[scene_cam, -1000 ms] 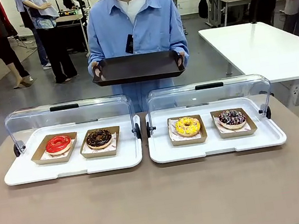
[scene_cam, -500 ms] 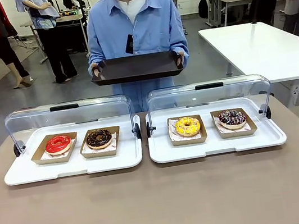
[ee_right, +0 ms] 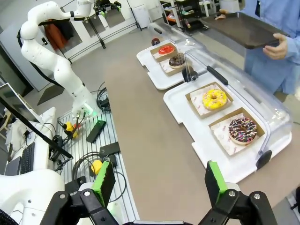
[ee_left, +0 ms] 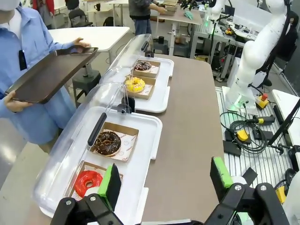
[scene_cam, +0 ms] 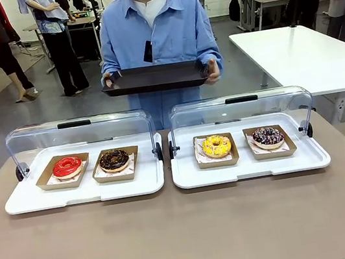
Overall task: Provide the desired donut to the person.
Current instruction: Pick up and lift the Paper togo box containing the Donut pointed at by the person.
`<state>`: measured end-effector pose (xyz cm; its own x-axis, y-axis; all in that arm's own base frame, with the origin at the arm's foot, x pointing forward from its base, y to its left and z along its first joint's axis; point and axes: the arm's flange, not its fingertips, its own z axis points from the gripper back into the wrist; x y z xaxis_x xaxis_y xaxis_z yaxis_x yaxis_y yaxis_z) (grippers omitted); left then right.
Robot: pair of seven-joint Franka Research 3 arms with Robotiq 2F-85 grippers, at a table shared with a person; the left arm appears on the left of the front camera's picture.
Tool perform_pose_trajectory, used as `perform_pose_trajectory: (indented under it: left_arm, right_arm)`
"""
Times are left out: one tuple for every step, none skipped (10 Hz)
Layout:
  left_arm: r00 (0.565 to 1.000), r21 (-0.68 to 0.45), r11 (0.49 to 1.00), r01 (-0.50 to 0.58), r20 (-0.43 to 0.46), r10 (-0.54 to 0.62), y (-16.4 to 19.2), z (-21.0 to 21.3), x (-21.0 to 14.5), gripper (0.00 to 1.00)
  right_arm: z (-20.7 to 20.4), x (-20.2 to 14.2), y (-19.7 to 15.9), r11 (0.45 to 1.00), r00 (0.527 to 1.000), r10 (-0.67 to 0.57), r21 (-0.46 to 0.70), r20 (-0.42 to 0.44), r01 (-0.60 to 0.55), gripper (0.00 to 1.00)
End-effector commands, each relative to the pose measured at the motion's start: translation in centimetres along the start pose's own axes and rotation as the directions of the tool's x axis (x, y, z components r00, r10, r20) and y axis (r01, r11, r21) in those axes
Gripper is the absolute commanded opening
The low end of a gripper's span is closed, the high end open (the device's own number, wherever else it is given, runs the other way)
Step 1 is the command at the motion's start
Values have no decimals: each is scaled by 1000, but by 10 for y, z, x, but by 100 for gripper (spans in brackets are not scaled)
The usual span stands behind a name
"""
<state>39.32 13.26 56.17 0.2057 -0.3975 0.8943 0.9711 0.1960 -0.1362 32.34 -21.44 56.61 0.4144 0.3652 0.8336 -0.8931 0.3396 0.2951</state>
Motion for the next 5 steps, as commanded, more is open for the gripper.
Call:
perform_pose_trajectory:
  left_arm:
    - [1000, -5, 1000, 8, 7, -8, 1, 4, 1, 100]
    - [1000, -5, 1000, 8, 7, -8, 1, 4, 1, 100]
    - [1000, -5, 1000, 8, 7, -8, 1, 4, 1, 100]
    - [1000, -5, 1000, 8, 7, -8, 1, 4, 1, 100]
    - [1000, -5, 1000, 8, 7, -8, 1, 4, 1, 100]
  right_arm:
    - [0, 0, 0, 1000, 1000, 18, 9, 21, -18, 100]
    - [0, 0, 0, 1000, 1000, 18, 9, 21, -18, 100]
    - [0, 0, 0, 1000, 1000, 18, 9, 21, -18, 100]
    - [0, 0, 0, 1000, 1000, 18, 9, 21, -18, 100]
    - [0, 0, 0, 1000, 1000, 18, 9, 21, -18, 100]
